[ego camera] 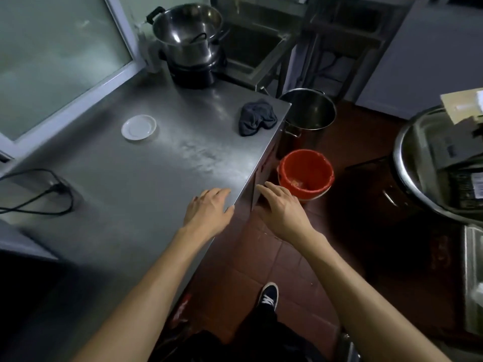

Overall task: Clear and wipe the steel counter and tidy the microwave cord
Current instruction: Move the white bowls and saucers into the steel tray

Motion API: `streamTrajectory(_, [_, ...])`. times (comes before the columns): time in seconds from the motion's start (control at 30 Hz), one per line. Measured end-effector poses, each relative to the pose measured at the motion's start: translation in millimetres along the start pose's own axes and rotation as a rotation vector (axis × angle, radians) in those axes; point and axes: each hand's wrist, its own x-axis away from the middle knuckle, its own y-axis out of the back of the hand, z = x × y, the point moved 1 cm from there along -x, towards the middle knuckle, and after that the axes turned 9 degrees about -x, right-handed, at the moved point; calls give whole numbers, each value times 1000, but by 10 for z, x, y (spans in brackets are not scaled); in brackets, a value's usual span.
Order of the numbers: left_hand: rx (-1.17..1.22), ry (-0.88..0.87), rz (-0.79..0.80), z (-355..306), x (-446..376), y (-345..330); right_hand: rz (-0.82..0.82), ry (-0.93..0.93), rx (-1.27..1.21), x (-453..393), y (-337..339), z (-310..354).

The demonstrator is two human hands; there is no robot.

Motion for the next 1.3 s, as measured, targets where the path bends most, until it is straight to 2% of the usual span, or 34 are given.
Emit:
streamTrajectory(0.17, [1, 90, -7, 5, -323, 75, 27, 49, -20, -448, 228, -191])
streamTrajectory(0.37, [45, 236, 6, 296, -515, -9, 136, 106, -11, -1030, 64, -200])
streamTrajectory(0.5, [83, 373, 34, 677, -621, -135, 222, 172, 1, -1500, -161, -23])
streamTrajectory(0.73, [175, 526, -29, 1313, -967, -223, 366, 301, 99, -2395, -532, 436])
streamTrajectory(1.3, [204, 767, -19, 2289, -1646, -57, 493, 535, 190, -4154, -1283, 1271])
